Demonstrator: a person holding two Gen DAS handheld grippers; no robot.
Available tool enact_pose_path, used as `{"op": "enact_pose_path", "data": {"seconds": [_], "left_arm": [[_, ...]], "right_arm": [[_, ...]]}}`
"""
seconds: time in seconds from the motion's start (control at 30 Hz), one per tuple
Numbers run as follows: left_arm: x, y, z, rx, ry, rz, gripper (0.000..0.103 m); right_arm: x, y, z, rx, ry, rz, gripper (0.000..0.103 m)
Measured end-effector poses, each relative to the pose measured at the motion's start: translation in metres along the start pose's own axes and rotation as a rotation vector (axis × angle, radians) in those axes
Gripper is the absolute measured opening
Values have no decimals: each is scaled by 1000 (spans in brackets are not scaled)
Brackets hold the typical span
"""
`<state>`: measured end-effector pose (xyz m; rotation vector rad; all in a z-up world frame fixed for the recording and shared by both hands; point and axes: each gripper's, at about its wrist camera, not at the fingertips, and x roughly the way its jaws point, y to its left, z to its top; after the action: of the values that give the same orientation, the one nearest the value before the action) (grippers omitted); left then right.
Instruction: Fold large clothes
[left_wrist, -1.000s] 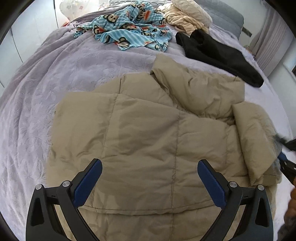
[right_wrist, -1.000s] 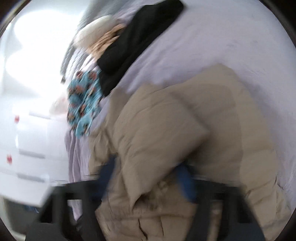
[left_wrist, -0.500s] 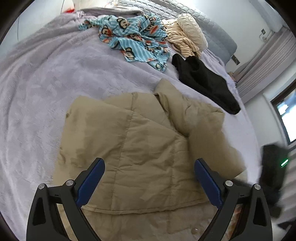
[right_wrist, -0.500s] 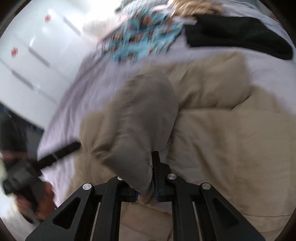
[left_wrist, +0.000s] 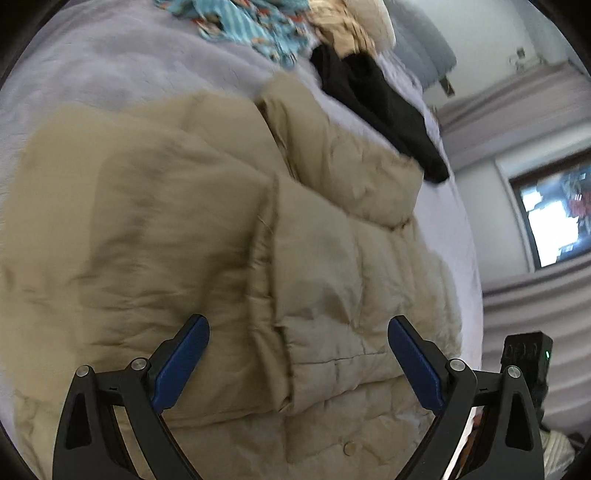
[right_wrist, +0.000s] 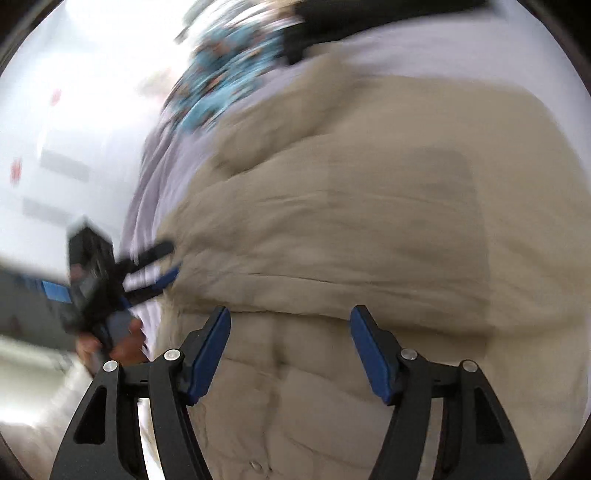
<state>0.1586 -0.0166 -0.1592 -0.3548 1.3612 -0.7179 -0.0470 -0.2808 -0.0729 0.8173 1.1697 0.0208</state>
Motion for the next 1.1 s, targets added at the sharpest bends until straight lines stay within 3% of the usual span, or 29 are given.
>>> {"op": "enact_pose_path", "data": {"seconds": [0.07,0.13,0.17,0.27,0.37,0.53,0.77,0.9,1.1], "left_arm": [[15,-13,1,37,29,20,80],[29,-25,3,65,78,46,15],[33,-31,3,60,89,48,12],[13,-46,0,88,2,35,12],[-16,-40,-4,78,-74,26,12],[-11,-7,-5,41,-34,97,12],[5,-8,-11,96,-27,197,13],[-13,-12,-6,129,-85,318,39],[-55,2,-3,145,-148,381,38]], "right_arm": [[-18,-45,-3,172,-40,32,71],[-30,-83,-7,333,-96,102,71],[-36,-100,-9,406,-133,152,71],[-40,-119,-7,500,-185,227,71],[-37,-114,7,480,-197,249,71],[-49,-115,26,428,-254,219,71],[-41,-156,22,496,-272,172,66],[-45,-149,23,474,-258,155,68],[-64,-128,5,425,-195,66,68]]}}
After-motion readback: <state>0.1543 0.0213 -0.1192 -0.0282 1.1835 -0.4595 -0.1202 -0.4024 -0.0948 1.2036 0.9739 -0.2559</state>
